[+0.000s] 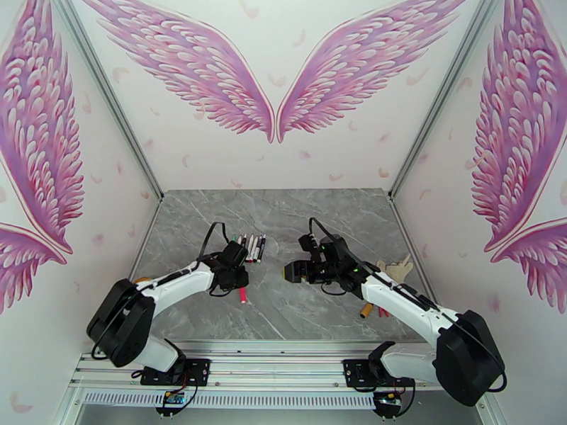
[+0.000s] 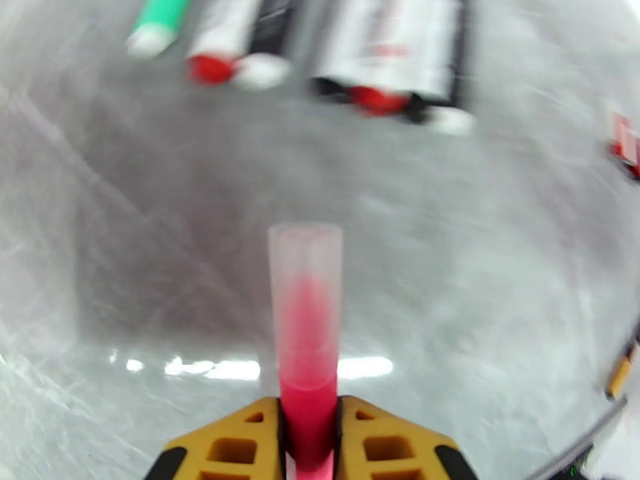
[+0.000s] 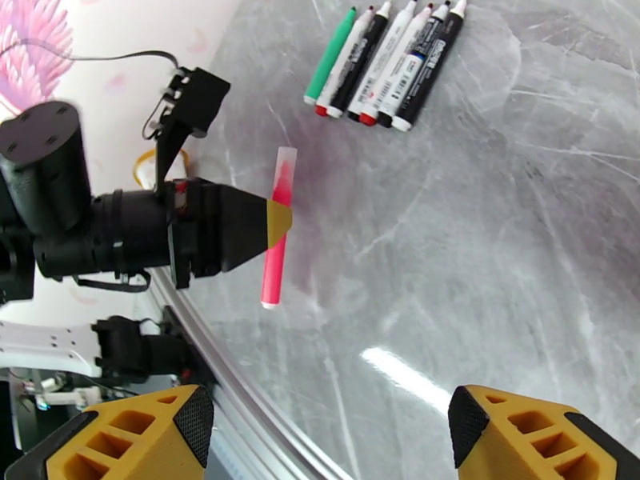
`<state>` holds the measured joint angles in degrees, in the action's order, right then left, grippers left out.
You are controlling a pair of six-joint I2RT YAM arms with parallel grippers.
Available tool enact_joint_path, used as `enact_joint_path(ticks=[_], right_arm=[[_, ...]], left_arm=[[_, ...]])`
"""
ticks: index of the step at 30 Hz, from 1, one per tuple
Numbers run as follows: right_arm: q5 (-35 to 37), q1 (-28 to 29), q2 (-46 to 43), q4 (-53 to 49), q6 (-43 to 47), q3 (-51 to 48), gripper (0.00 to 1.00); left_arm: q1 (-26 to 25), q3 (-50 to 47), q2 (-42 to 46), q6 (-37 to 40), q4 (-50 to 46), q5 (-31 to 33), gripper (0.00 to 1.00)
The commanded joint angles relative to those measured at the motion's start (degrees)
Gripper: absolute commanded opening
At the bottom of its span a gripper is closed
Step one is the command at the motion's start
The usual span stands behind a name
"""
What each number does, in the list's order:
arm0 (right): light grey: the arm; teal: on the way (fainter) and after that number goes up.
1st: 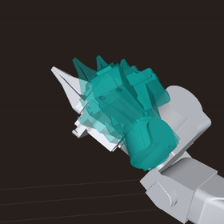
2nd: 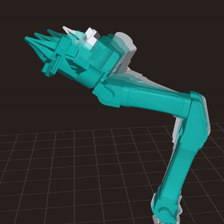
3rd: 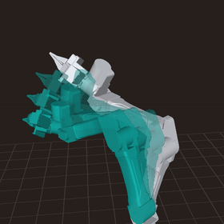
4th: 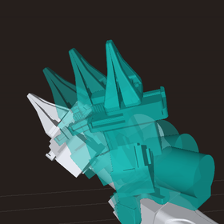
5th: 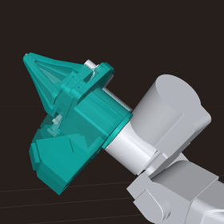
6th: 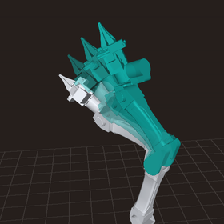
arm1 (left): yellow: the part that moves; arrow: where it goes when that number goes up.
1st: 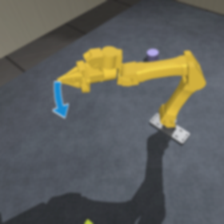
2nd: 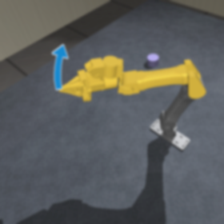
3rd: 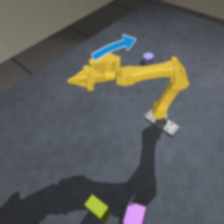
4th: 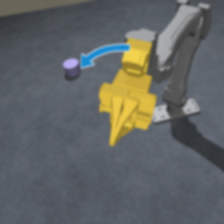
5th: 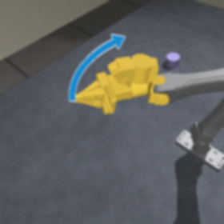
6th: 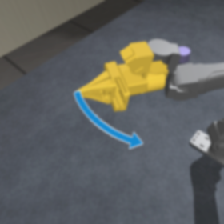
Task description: Open the pen caps
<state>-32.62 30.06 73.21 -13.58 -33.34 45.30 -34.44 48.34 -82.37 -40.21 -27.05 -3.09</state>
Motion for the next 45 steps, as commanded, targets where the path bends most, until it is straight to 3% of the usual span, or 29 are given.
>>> enact_joint_path(ticks=[1,9,18,45], right_arm=[[-2.7,0.3,1.0,3.6,-7.3,2.7,0.76],[-1.7,0.3,3.4,-1.2,-10.1,10.0,0.65],[-0.7,0.3,5.6,-9.9,-7.3,16.2,0.64],[-3.7,1.4,6.7,-11.2,-5.8,16.3,0.32]], left_arm=[[-0.6,-1.5,3.9,10.3,8.4,-9.2,0.20],[-3.3,0.3,5.2,19.6,15.2,-22.1,0.18],[-5.1,3.5,4.2,22.9,17.4,-30.3,0.14],[-7.5,5.6,2.2,19.5,21.0,-31.2,0.15]])
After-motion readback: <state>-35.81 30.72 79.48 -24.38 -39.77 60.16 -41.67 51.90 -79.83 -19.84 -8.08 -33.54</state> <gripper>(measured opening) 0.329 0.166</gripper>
